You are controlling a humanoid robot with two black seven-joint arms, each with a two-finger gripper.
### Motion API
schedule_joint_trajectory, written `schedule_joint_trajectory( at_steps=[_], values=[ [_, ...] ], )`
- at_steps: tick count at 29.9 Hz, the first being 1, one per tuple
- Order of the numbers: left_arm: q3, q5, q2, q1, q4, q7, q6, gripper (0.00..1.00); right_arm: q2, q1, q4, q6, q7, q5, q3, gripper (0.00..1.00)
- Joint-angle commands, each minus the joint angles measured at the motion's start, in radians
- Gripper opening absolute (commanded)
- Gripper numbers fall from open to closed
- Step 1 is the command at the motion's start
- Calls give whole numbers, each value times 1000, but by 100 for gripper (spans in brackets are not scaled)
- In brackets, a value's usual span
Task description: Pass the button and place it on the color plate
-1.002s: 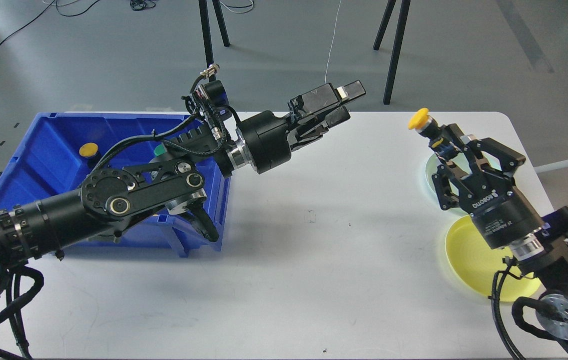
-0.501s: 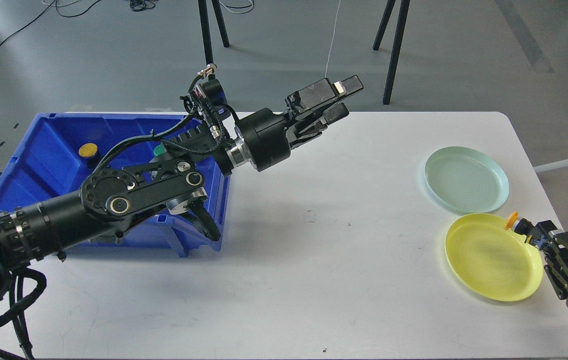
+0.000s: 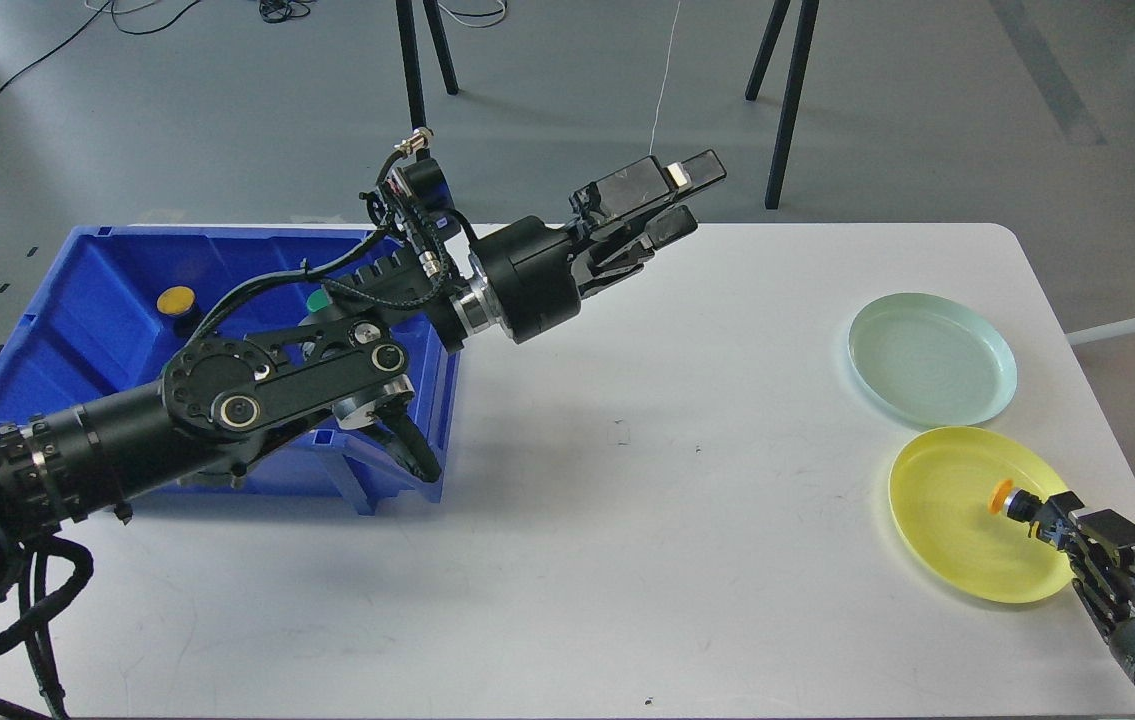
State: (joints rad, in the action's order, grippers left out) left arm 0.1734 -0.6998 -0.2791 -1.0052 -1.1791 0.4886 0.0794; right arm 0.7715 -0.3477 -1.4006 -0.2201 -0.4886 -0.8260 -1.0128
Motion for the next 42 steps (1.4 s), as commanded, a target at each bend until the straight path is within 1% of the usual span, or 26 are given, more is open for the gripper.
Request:
schedule_joint_trajectory(
  at_steps=[1,10,18,20,22,23,25,28,30,32,34,35,37,38,39,41,42],
  values=[
    [0,0,0,0,1,0,0,89,-4,-1,-1,-8,0,2,3,42],
    [1,0,0,0,0,0,-1,89,-3,-1,-12,-8,0,13,-10,47],
    [3,2,-2,2,0,0,-3,89,-1,-1,-44,-5,0,18,-24,48],
    [9,0,-14,11,-8,0,-7,89,0,-1,-60,-1,0,34,-44,49],
    [52,-1,-49,45,-25,0,-10,89,3,-1,-86,14,0,97,-73,50],
    [75,-6,-75,68,-54,0,-10,89,5,-1,-103,33,0,143,-95,50],
    [109,-17,-148,106,-135,0,-9,89,6,1,-135,114,0,270,-168,50],
    [139,-17,-274,115,-239,0,-9,89,0,44,-166,286,0,468,-256,51],
    [144,-18,-357,117,-280,0,-9,89,-6,99,-185,350,0,556,-260,54],
    [133,-33,-437,115,-287,0,-9,90,-12,136,-190,378,0,602,-260,56],
    [89,-111,-536,114,-293,0,-6,90,-37,159,-189,390,0,614,-262,58],
    [65,-153,-595,109,-303,0,-1,90,-52,164,-187,401,0,614,-265,59],
    [28,-229,-755,83,-329,0,13,90,-80,170,-186,436,0,614,-270,60],
    [18,-256,-819,71,-330,0,34,90,-84,170,-184,450,0,614,-270,61],
    [11,-289,-886,60,-327,0,74,90,-86,170,-181,461,0,614,-267,63],
    [9,-395,-981,46,-304,0,167,90,-87,168,-178,472,0,614,-259,63],
    [9,-465,-1011,42,-284,0,216,90,-87,167,-176,473,0,614,-256,64]
  ],
)
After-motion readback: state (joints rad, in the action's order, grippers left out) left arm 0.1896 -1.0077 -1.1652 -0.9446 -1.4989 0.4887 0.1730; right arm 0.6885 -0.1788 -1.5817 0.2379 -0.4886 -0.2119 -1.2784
